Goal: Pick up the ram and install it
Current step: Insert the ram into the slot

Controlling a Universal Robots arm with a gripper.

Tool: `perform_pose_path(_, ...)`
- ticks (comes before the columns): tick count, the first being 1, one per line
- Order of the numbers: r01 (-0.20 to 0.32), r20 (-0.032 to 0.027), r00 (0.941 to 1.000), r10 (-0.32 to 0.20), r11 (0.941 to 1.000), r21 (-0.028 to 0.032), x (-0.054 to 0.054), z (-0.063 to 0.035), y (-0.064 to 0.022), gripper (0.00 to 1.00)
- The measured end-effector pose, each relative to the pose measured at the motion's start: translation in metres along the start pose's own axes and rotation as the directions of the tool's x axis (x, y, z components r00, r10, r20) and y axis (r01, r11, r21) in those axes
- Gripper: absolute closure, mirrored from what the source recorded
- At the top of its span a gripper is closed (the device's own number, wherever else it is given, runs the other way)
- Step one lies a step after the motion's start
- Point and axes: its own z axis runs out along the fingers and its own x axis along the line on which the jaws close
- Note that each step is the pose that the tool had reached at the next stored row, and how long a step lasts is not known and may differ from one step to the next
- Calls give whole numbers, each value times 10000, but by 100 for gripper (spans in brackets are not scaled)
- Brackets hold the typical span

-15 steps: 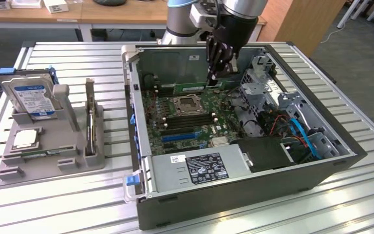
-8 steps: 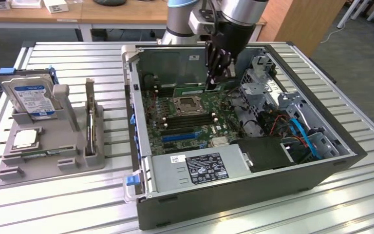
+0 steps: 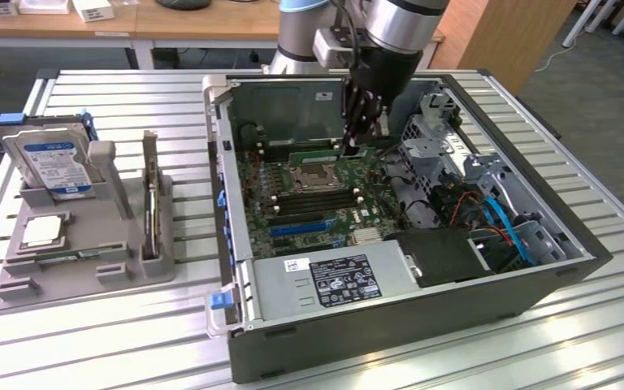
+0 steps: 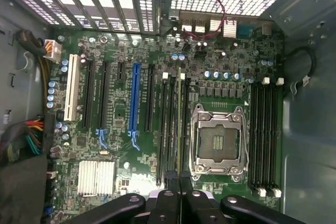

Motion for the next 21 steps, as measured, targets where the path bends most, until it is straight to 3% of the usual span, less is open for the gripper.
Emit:
perform_pose_path(6, -269, 21, 9996, 269, 9996, 13, 3, 40, -1, 88)
perform_pose_path(21, 72, -6, 10000, -72, 10000, 6, 35, 191, 44, 88)
